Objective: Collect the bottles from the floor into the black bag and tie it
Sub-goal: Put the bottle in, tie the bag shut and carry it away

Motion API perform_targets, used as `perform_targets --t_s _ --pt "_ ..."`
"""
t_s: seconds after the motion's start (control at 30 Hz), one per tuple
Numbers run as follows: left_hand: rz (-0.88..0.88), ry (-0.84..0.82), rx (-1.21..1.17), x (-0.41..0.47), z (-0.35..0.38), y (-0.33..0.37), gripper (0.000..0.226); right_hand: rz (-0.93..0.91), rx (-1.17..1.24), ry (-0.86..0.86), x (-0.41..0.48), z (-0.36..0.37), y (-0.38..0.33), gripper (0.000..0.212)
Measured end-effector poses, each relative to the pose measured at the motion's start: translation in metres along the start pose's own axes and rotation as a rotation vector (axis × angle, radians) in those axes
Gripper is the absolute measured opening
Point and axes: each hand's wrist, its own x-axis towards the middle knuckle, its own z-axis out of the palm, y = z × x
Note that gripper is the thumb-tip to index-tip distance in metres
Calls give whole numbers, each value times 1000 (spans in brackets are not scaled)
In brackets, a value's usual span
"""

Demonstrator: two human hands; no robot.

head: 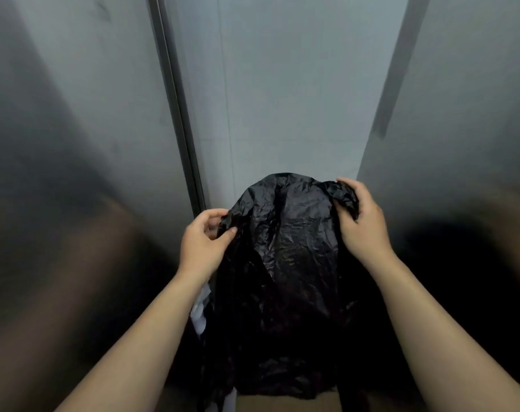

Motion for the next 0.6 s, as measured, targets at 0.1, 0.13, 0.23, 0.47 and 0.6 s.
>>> perform_targets --t_s 0.1,0.13,0.23,0.47,0.6 --pt "-81 -18 31 -19 12 -39 37 65 -44 -80 -25 18 36 37" --pt "-112 -33 37 -25 16 -53 37 94 -54 -107 -33 25 49 37" --pt "-200 -83 82 -44 31 -93 38 174 -85 -182 -63 42 88 38" --pt "-239 -145 117 -76 45 -146 36 315 -163 -308 -117 62 144 38" --pt "-256 -166 132 -82 40 -143 38 353 -178 -315 -121 59 138 41"
